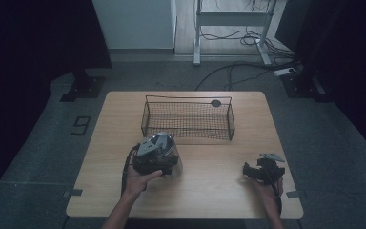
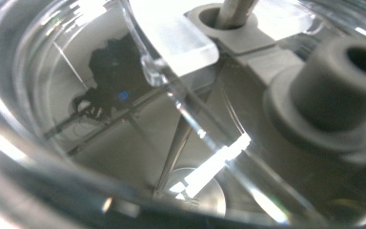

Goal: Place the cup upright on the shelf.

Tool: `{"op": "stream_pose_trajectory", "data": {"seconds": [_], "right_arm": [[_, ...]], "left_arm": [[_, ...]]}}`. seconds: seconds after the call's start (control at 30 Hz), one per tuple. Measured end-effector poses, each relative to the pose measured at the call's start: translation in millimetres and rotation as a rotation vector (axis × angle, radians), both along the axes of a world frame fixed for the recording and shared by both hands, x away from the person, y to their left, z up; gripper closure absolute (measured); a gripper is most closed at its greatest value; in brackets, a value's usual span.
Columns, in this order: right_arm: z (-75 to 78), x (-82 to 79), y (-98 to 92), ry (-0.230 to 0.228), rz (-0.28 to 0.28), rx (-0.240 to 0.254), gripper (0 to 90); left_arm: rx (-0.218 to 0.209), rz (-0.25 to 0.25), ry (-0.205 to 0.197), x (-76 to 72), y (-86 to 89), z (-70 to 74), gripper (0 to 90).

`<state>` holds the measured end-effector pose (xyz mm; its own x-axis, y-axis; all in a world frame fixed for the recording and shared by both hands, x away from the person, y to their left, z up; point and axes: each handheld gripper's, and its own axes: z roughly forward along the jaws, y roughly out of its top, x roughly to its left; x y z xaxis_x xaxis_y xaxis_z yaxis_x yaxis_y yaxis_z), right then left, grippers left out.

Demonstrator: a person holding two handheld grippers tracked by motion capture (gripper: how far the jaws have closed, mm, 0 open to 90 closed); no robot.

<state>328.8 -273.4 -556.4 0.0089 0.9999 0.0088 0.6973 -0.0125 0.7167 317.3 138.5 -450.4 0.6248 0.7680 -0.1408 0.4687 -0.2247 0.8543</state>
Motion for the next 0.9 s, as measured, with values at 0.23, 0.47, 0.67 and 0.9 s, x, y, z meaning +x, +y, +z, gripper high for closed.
{"op": "stream_pose_trajectory", "data": {"seconds": [0.23,0.47,0.67,0.9], "right_arm": [[0.0,0.0,0.0,0.000,0.000,0.000,1.1],[0.0,0.0,0.0,0.000,0.000,0.000,1.1],[0.0,0.0,0.0,0.000,0.000,0.000,1.1],[0.0,0.0,0.0,0.000,0.000,0.000,1.1]], "left_arm": [[0.017,0.016,-0.010,6.1,3.0,3.7,3.8],[0.024,0.028,-0.019,10.6,5.6,8.5,3.8],[0.032,0.042,-0.023,14.9,7.3,12.2,3.8],[0.031,0.054,-0.024,17.3,8.3,15.8,3.8]]}}
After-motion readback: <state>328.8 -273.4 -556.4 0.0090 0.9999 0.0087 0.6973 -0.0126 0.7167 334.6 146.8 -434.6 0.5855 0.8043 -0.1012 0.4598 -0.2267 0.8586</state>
